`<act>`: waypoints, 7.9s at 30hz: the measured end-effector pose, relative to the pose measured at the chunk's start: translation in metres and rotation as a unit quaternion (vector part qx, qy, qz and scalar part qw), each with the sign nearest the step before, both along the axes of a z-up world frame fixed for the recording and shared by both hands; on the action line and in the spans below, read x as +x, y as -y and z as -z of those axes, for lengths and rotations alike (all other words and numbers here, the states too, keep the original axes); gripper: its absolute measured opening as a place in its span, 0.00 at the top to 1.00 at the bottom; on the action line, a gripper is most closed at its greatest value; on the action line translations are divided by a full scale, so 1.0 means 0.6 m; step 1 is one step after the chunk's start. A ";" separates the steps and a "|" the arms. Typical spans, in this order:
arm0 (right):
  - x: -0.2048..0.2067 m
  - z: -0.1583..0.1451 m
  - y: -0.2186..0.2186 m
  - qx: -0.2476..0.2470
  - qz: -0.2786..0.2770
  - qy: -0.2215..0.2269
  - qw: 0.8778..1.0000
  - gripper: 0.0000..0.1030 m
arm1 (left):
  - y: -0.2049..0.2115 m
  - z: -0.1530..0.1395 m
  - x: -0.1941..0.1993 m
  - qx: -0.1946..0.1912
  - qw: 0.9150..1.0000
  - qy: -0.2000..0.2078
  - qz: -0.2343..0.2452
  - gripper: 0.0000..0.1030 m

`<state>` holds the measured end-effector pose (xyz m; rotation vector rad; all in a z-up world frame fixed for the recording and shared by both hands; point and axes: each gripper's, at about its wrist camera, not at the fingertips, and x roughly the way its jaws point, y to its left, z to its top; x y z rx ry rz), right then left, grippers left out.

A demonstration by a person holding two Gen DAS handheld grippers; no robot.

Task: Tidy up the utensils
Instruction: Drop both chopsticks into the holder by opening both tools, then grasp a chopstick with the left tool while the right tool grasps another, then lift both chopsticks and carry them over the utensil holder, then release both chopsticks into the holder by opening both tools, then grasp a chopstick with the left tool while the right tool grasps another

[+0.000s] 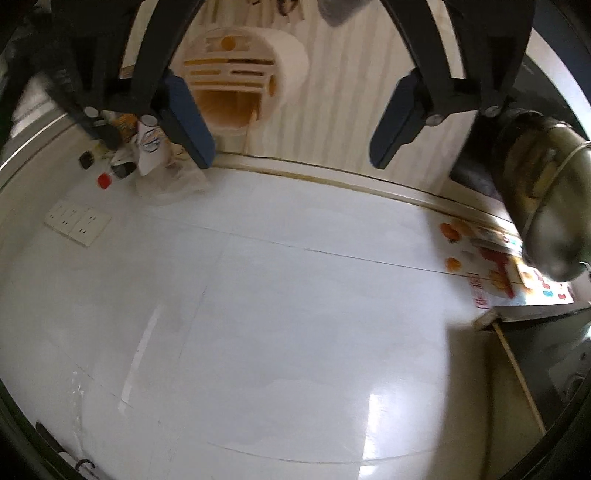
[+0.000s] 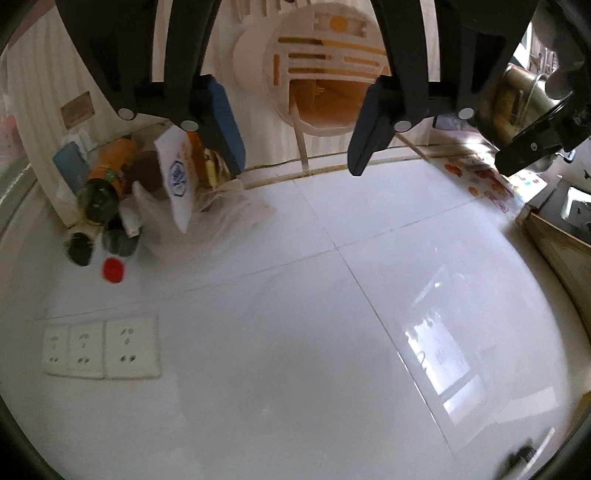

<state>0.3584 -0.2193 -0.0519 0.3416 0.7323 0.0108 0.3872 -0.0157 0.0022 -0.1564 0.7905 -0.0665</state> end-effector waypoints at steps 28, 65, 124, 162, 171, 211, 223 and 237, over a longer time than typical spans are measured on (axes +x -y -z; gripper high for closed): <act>-0.227 0.348 0.105 -0.008 0.016 -0.281 0.959 0.66 | 0.087 0.484 -0.173 0.042 0.939 -0.331 0.086 0.46; -0.300 0.473 0.066 -0.096 -0.027 -0.394 0.914 0.92 | 0.062 0.526 -0.174 0.086 0.927 -0.354 0.094 0.91; -0.174 0.096 0.080 -0.011 0.051 -0.099 0.994 0.93 | -0.054 0.073 -0.092 0.012 0.998 -0.060 -0.011 0.96; 0.097 -0.002 -0.006 -0.006 0.001 -0.058 0.998 0.67 | 0.086 0.011 0.061 -0.005 0.994 -0.085 0.069 0.74; 0.009 -0.027 0.042 -0.025 0.041 -0.047 0.998 0.44 | 0.019 0.001 0.004 0.036 0.999 -0.036 0.015 0.03; -0.221 0.421 0.069 -0.012 0.011 -0.333 0.943 0.58 | 0.128 0.531 -0.186 0.102 0.924 -0.353 0.104 0.96; -0.211 0.467 0.026 -0.078 -0.028 -0.360 0.929 0.93 | 0.082 0.515 -0.173 0.087 0.926 -0.355 0.096 0.96; -0.246 0.470 0.086 -0.083 -0.025 -0.380 0.921 0.92 | 0.115 0.517 -0.167 0.098 0.925 -0.351 0.106 0.93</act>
